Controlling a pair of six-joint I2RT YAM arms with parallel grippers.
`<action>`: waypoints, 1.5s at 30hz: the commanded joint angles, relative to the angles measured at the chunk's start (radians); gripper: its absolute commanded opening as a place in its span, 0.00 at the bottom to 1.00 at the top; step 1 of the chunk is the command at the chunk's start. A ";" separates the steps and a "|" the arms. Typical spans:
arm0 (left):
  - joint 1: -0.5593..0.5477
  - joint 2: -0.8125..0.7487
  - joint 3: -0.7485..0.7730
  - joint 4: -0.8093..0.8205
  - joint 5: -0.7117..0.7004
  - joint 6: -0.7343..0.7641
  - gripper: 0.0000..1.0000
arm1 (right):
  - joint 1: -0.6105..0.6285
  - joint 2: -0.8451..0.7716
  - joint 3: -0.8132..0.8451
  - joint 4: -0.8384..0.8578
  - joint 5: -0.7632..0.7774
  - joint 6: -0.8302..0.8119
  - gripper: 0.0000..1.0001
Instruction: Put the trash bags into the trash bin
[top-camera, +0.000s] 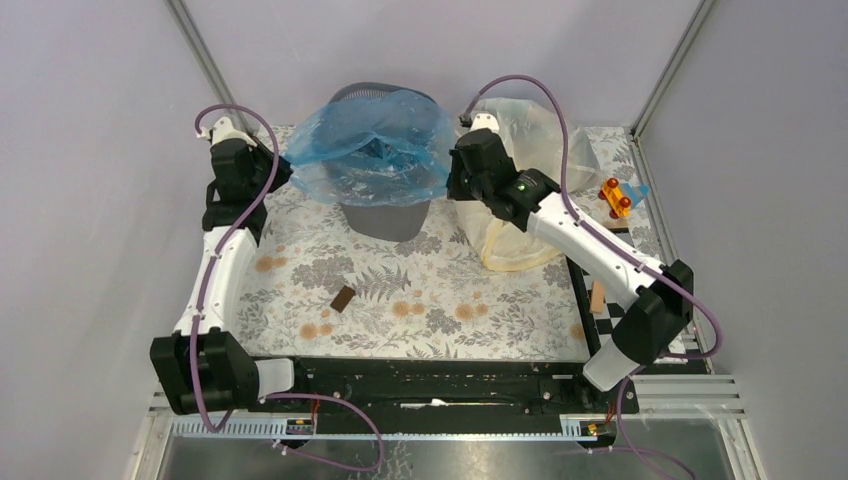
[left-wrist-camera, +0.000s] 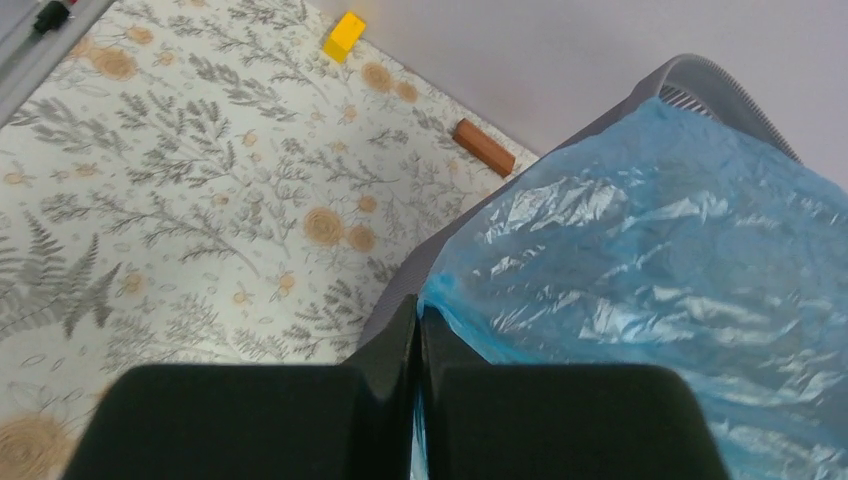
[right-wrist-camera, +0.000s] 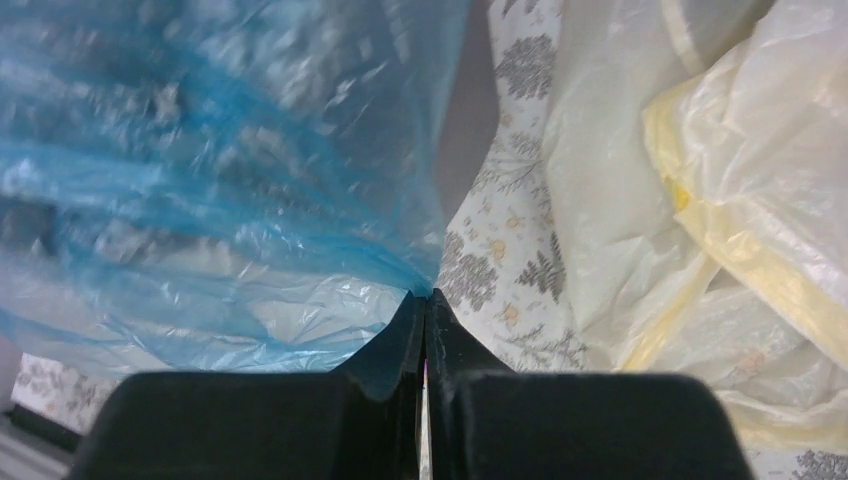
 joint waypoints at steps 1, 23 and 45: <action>0.005 0.062 -0.002 0.179 0.038 -0.046 0.00 | -0.065 0.026 0.008 0.086 0.018 -0.043 0.00; 0.007 0.061 -0.063 0.374 0.115 -0.055 0.11 | -0.097 -0.194 -0.085 0.290 -0.381 -0.613 0.57; 0.007 0.091 -0.013 0.349 0.127 -0.051 0.10 | 0.029 0.176 0.376 0.239 -0.547 -0.982 0.76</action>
